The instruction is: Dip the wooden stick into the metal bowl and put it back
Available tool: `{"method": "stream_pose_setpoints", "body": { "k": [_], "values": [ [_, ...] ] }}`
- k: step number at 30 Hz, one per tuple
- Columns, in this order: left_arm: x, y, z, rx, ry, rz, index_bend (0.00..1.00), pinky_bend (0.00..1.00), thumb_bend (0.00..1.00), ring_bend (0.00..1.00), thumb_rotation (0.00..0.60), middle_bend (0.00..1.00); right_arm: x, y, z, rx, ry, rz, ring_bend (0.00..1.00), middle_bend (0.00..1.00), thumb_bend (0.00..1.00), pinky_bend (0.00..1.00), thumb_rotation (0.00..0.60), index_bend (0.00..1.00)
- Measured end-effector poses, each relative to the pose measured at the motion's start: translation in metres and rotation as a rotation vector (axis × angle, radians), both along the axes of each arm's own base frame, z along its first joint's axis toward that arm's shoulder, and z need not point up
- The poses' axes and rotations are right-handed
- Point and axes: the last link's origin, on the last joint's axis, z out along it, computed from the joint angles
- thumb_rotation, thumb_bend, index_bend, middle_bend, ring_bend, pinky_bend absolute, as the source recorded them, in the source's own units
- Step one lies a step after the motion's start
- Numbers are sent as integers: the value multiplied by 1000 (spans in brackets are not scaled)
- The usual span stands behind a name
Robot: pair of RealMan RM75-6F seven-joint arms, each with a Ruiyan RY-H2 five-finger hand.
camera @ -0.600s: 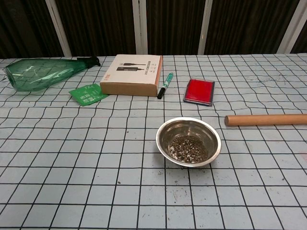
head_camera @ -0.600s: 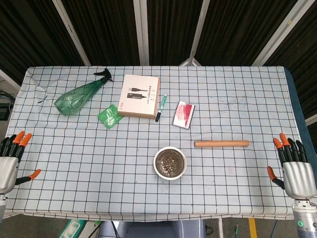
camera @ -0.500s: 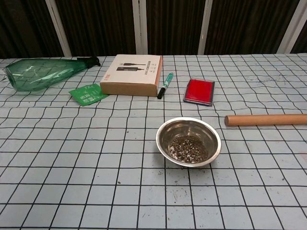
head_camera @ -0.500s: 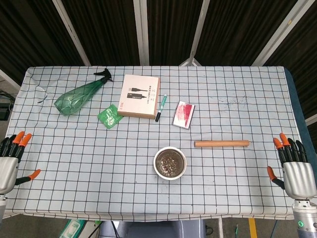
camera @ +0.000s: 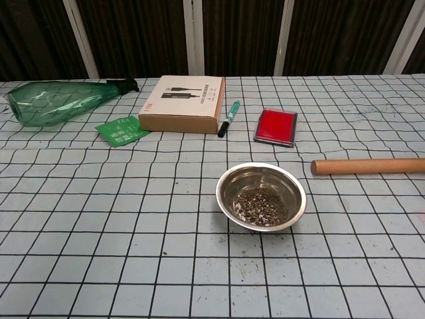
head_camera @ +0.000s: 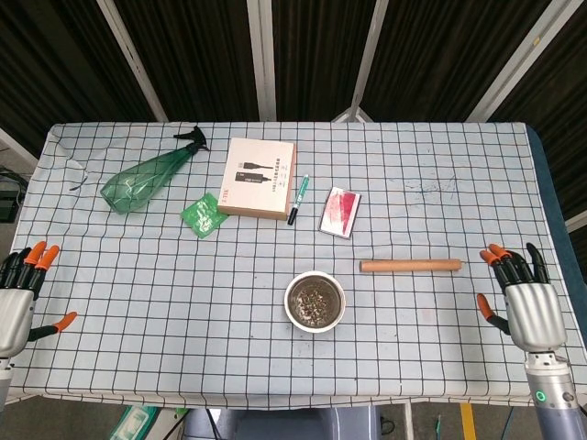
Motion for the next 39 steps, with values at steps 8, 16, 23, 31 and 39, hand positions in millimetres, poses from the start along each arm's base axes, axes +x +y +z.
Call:
{"method": "stream_pose_setpoints", "body": {
  "k": [8, 16, 23, 31, 39],
  "values": [
    [0, 1, -2, -20, -6, 3, 0, 0, 95, 0, 600, 0, 20, -39, -33, 138, 74, 28, 206, 240, 383, 0, 600, 254],
    [-1, 3, -2, -24, -15, 13, 0, 0, 94, 0, 600, 0, 45, -73, -85, 272, 132, 41, 208, 264, 382, 0, 600, 299],
    [0, 4, -2, -27, -20, 18, 0, 0, 95, 0, 600, 0, 61, -90, -116, 306, 176, 63, 215, 285, 382, 0, 600, 346],
    [0, 5, -2, -31, -29, 24, 0, 0, 95, 0, 600, 0, 68, -102, -136, 305, 218, 66, 217, 313, 380, 0, 600, 405],
    [0, 5, -2, -37, -34, 28, 0, 0, 95, 0, 600, 0, 75, -110, -149, 307, 209, 50, 230, 326, 379, 0, 600, 418]
  ]
}}
